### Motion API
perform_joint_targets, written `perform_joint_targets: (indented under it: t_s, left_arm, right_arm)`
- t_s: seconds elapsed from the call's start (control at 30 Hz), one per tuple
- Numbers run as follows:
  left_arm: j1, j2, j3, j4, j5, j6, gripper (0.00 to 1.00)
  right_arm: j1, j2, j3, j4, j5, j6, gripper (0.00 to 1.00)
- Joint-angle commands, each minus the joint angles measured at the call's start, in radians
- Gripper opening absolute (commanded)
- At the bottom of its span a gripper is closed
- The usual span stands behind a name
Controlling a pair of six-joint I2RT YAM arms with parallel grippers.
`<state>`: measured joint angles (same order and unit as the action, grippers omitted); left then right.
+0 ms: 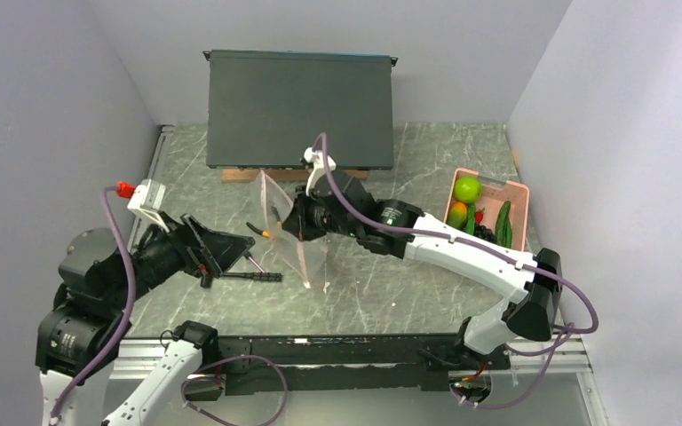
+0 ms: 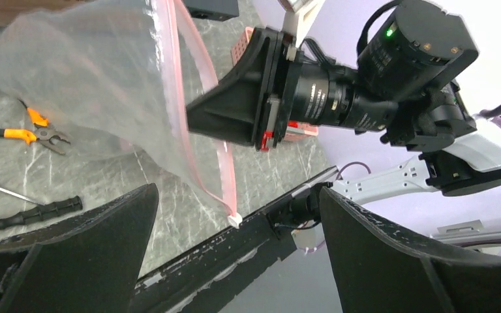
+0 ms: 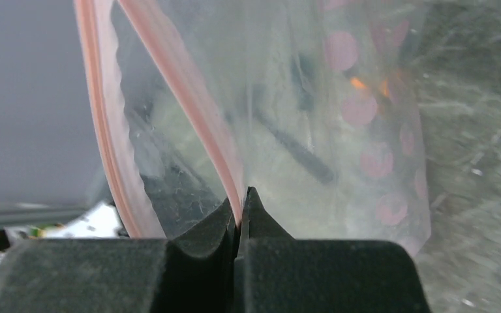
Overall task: Place the food in the zip-top bag and seal the zipper
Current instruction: Open the zipper of the food storage bag.
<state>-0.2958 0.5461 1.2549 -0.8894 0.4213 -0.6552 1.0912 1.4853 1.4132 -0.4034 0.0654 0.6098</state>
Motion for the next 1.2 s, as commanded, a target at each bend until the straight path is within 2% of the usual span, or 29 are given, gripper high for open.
perform_joint_targets:
  t_s: [0.0, 0.1, 0.27, 0.4, 0.5, 0.57, 0.7, 0.8, 1.0, 1.17]
  left_arm:
    - [0.003, 0.11, 0.129, -0.15, -0.022, 0.025, 0.99]
    - [0.002, 0.167, 0.215, -0.22, -0.052, 0.067, 0.99]
    - [0.002, 0.253, 0.321, -0.294, -0.088, 0.115, 0.99]
    - [0.003, 0.32, 0.324, -0.308, -0.068, 0.151, 0.84]
    - [-0.028, 0.351, 0.295, -0.3, -0.116, 0.159, 0.81]
    - [-0.113, 0.374, 0.268, -0.286, -0.207, 0.146, 0.83]
    - [-0.367, 0.502, 0.297, -0.309, -0.461, 0.103, 0.84]
    - [-0.467, 0.56, 0.346, -0.364, -0.663, 0.065, 0.81]
    - [-0.558, 0.587, 0.27, -0.248, -0.702, 0.02, 0.75]
    - [-0.628, 0.624, 0.276, -0.219, -0.771, 0.007, 0.59]
  right_arm:
    - [-0.016, 0.032, 0.141, 0.027, -0.027, 0.249, 0.0]
    - [-0.016, 0.043, 0.146, 0.115, -0.059, 0.38, 0.0]
    - [-0.004, 0.037, 0.029, 0.273, -0.059, 0.581, 0.0]
    - [-0.004, 0.013, -0.101, 0.35, -0.026, 0.692, 0.0]
    - [-0.009, -0.012, -0.181, 0.338, 0.042, 0.734, 0.0]
    - [-0.015, -0.03, -0.224, 0.319, 0.084, 0.751, 0.0]
    - [-0.025, -0.062, -0.273, 0.311, 0.114, 0.753, 0.0]
    - [-0.025, -0.085, -0.282, 0.273, 0.141, 0.743, 0.0]
    - [-0.026, -0.122, -0.313, 0.275, 0.175, 0.742, 0.0]
    - [-0.026, -0.122, -0.307, 0.275, 0.168, 0.74, 0.0]
